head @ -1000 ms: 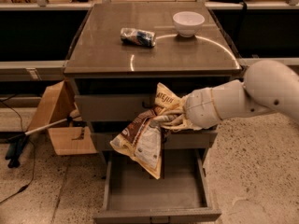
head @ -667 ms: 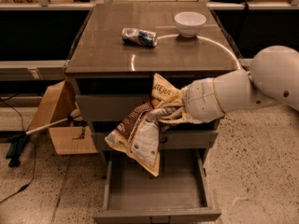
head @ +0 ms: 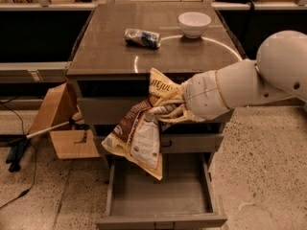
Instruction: Pick brown chip bag from bottom drawer and place on counter
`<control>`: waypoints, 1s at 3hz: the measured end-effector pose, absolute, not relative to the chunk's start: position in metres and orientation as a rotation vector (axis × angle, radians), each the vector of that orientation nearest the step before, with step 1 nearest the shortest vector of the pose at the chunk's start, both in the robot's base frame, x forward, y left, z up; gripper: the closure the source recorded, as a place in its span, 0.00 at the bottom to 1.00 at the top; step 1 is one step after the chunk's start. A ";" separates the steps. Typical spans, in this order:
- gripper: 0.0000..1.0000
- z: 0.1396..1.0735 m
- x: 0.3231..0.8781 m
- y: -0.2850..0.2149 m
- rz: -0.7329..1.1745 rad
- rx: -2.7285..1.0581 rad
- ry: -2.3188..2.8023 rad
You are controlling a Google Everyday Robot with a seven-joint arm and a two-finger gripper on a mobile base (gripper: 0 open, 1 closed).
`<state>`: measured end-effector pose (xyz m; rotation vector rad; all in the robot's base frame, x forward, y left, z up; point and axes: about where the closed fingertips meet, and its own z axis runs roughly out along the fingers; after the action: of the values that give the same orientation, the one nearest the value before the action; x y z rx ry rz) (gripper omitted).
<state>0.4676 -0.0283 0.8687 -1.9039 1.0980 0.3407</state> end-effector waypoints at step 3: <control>1.00 0.918 0.533 -0.036 0.152 -1.924 1.046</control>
Offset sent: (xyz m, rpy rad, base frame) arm 0.0723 -0.0136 0.0434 -0.0508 -0.1592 -0.0438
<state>0.5329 -0.0360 0.9178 -1.9243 1.0460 0.1521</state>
